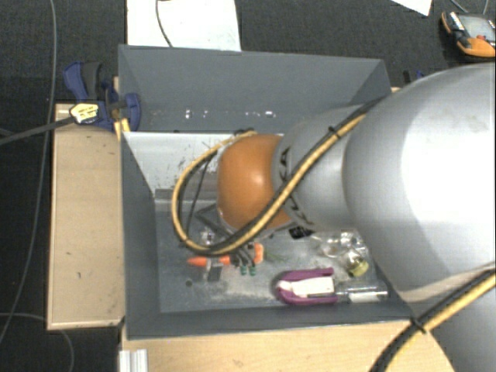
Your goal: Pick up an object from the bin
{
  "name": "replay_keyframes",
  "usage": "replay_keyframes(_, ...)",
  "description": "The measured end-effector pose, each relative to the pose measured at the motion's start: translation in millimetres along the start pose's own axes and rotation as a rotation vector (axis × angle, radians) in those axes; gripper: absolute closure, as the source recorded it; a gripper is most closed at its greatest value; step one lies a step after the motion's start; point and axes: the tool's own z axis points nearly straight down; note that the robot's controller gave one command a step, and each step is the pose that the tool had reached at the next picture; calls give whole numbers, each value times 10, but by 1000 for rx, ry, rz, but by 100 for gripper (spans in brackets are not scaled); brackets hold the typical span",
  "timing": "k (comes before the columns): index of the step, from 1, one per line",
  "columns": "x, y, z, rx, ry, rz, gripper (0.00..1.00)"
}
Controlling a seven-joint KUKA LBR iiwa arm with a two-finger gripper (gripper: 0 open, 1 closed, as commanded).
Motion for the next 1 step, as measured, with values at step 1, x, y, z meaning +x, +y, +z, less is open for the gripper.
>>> replay_keyframes(1, -111, -79, -1163, 1, 2, -45, 100)
